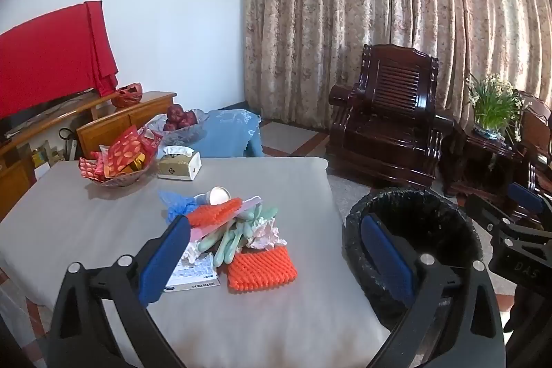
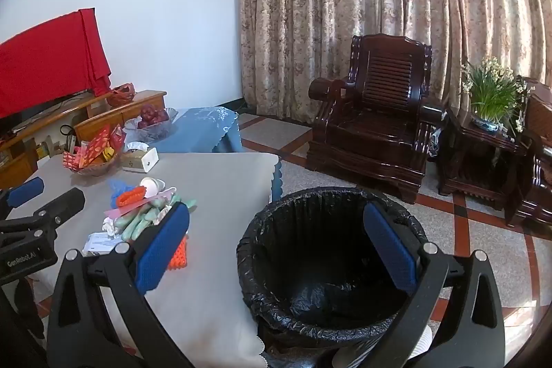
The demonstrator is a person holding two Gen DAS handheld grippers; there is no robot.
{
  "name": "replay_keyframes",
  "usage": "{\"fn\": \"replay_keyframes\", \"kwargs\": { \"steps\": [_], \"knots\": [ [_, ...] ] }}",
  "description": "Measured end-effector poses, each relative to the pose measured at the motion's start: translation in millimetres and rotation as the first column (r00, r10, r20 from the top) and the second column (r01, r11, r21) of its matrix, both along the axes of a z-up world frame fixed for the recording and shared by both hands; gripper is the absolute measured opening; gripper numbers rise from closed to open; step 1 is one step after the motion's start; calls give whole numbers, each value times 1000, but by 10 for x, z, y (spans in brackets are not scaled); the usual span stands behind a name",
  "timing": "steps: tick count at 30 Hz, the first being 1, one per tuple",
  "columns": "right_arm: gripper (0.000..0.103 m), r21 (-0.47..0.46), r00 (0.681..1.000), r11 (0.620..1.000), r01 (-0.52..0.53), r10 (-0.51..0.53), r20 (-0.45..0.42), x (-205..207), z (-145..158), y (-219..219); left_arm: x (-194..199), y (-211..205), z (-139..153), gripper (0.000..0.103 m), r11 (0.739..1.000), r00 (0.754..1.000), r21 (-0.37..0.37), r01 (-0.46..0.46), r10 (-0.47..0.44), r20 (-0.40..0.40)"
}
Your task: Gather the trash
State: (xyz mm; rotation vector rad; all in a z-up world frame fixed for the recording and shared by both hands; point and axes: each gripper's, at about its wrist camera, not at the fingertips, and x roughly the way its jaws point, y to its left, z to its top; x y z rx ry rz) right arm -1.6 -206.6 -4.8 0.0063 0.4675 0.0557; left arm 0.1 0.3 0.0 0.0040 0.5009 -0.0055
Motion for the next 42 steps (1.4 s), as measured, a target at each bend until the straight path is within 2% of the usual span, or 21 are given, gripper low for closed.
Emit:
{"fn": "replay_keyframes", "kwargs": {
  "steps": [4,9,12,42],
  "knots": [
    [98,0,1000,1000,-2,2,1,4,-6,4,15,-2,-5,97,1000,1000,4,-2,2,-2],
    [98,0,1000,1000,-5,5,1,14,-19,6,41,101,132,97,1000,1000,3,-6,6,-2],
    [98,2,1000,1000,-8,8,0,29,-42,-5,-13,52,40,97,1000,1000,-2,-16,16,11],
    [98,-13,1000,1000,-11,11,-4,25,-38,92,-17,72,43,97,1000,1000,-1,-16,16,15]
  ]
}}
